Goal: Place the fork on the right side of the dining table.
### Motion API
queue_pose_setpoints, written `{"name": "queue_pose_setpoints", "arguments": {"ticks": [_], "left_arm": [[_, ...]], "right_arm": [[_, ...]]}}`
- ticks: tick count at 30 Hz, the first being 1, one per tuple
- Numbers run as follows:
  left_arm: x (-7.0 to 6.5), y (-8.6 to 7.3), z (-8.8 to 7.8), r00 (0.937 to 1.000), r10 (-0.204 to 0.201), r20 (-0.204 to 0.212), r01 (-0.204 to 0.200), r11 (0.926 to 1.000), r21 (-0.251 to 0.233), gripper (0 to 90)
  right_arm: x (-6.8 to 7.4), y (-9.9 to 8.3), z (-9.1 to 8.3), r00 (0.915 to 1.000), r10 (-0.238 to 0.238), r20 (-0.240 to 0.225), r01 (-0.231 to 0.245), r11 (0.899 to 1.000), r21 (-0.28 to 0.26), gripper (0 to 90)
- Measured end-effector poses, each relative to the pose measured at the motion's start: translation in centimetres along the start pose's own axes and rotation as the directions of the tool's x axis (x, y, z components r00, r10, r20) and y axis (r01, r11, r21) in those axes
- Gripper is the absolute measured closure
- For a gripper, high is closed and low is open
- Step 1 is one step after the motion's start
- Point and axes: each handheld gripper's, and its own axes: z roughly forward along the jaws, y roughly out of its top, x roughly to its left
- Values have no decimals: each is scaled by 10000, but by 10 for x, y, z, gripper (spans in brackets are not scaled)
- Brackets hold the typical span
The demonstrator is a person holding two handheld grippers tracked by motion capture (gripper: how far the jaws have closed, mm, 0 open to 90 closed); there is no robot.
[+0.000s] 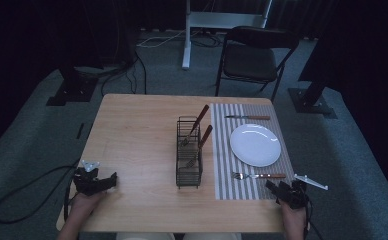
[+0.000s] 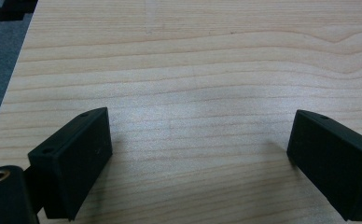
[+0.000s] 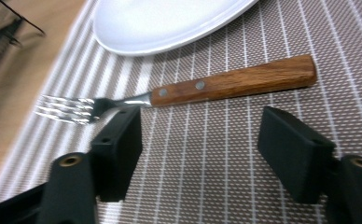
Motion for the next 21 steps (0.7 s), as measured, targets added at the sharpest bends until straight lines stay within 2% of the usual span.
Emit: {"name": "queue_pose_setpoints", "arguments": {"ticks": [3, 4, 6, 7, 8, 13, 17, 18, 20, 21], "left_arm": [[0, 0, 0, 10000, -2, -1, 2, 10000, -3, 69], [0, 0, 0, 10000, -1, -2, 1, 10000, -4, 69], [0, 0, 0, 10000, -1, -1, 1, 10000, -5, 69], [0, 0, 0, 10000, -1, -1, 1, 10000, -5, 69], [0, 0, 0, 10000, -1, -1, 1, 10000, -3, 69], [0, 0, 0, 10000, 1, -2, -1, 10000, -3, 69], [0, 0, 0, 10000, -1, 0, 1, 10000, 0, 69], [0, 0, 0, 10000, 0, -1, 0, 10000, -3, 69], [0, 0, 0, 10000, 0, 0, 0, 10000, -2, 69], [0, 0, 0, 10000, 0, -1, 0, 10000, -1, 69]], "right_arm": [[5, -2, 1, 9986, -399, 360, 401, 9992, -40, 205], [8, -2, 2, 9957, -652, 663, 653, 9979, 8, 169], [12, -3, 4, 9908, -1044, 864, 1038, 9945, 115, 136], [12, -3, 4, 9908, -1044, 864, 1038, 9945, 115, 136], [16, -5, 5, 9838, -1365, 1162, 1352, 9906, 187, 136], [22, -11, 4, 9680, -1814, 1733, 1794, 9834, 272, 124], [27, -15, 1, 9580, -2084, 1971, 2087, 9778, 198, 120], [27, -15, 1, 9580, -2084, 1971, 2087, 9778, 198, 120], [31, -18, 0, 9464, -2447, 2109, 2445, 9693, 271, 121], [31, -20, -1, 9465, -2446, 2106, 2436, 9694, 308, 120]]}}
